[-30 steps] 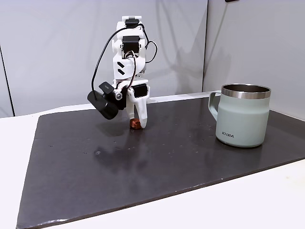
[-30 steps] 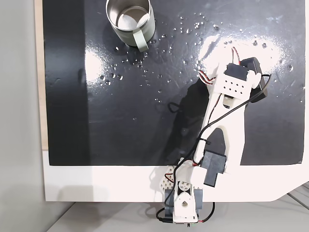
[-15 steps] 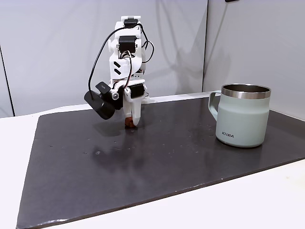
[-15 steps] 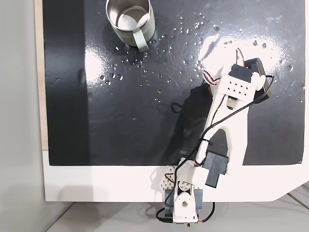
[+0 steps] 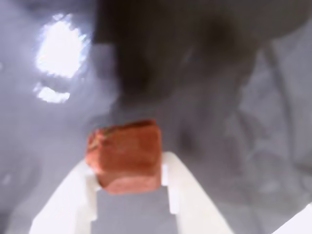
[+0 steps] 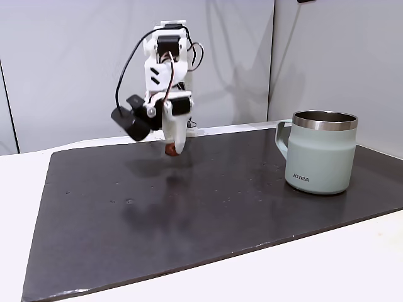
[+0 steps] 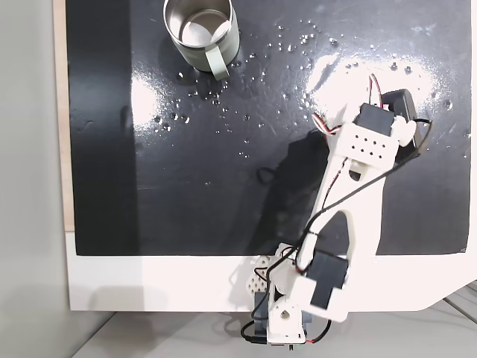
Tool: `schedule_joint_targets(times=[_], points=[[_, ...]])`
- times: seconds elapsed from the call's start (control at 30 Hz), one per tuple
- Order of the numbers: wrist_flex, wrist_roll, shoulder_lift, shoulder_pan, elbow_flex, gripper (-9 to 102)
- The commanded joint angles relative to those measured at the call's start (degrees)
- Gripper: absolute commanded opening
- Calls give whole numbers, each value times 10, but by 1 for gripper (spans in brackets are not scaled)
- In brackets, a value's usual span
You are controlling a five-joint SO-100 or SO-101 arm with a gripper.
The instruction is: Grasp a cube and put it in the cup.
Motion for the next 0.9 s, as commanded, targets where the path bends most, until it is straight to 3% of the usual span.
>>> schedule_joint_targets(times=[0.0,0.37,0.53,0.7,0.87], points=[[33,22,86,-11,-59,0],[149,59,168,-18,-230,0],[163,61,159,-28,-264,0],[168,84,112,-42,-313,0],[246,146,-32,-89,-520,0]])
